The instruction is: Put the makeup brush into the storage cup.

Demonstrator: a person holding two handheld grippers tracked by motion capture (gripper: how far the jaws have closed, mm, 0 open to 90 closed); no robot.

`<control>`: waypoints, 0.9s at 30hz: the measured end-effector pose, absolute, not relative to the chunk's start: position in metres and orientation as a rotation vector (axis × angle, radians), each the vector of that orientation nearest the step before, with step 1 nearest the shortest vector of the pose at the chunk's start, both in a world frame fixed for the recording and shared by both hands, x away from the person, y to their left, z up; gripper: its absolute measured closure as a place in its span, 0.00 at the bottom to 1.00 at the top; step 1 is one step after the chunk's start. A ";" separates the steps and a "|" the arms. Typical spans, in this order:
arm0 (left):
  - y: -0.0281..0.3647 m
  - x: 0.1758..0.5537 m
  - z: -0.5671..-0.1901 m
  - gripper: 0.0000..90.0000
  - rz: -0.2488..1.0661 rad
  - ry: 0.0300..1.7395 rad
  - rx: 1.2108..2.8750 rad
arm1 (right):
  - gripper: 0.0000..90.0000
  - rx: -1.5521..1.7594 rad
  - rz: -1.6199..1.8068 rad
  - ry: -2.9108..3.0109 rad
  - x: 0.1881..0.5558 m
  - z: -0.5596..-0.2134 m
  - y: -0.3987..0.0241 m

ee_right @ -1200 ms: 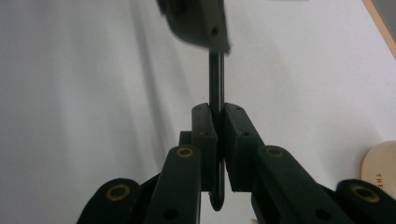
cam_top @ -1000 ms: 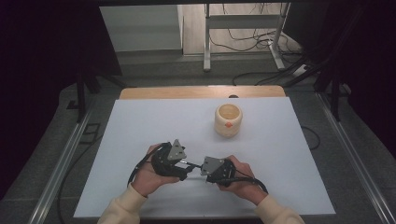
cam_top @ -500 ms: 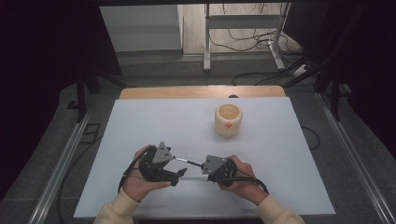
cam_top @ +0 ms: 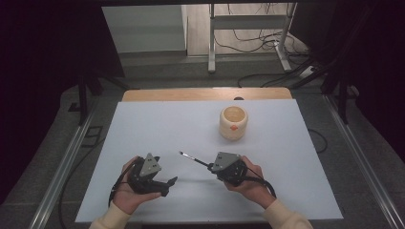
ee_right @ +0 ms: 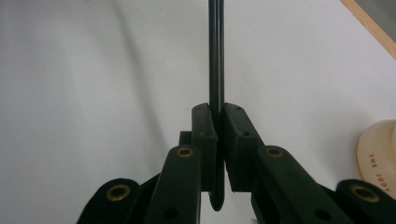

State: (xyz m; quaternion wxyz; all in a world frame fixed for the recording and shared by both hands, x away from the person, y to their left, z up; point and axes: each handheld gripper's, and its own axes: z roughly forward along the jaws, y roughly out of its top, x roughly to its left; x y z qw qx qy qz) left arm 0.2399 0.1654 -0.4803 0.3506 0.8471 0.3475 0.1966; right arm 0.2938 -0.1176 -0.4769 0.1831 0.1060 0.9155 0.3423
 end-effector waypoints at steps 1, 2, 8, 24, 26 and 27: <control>0.167 0.240 -0.483 0.12 0.519 0.910 2.197 | 0.93 0.315 0.986 2.590 0.295 -0.476 -0.119; 0.168 0.240 -0.484 0.12 0.525 0.914 2.198 | 0.93 0.328 1.007 2.592 0.296 -0.476 -0.120; 0.174 0.239 -0.488 0.12 0.530 0.938 2.193 | 0.93 0.381 1.055 2.593 0.301 -0.474 -0.126; 0.188 0.235 -0.498 0.12 0.516 0.988 2.171 | 0.93 0.436 1.098 2.581 0.304 -0.472 -0.130; 0.188 0.236 -0.498 0.12 0.518 0.988 2.171 | 0.93 0.436 1.097 2.577 0.304 -0.472 -0.130; 0.189 0.236 -0.498 0.12 0.518 0.992 2.168 | 0.93 0.436 1.096 2.573 0.304 -0.472 -0.130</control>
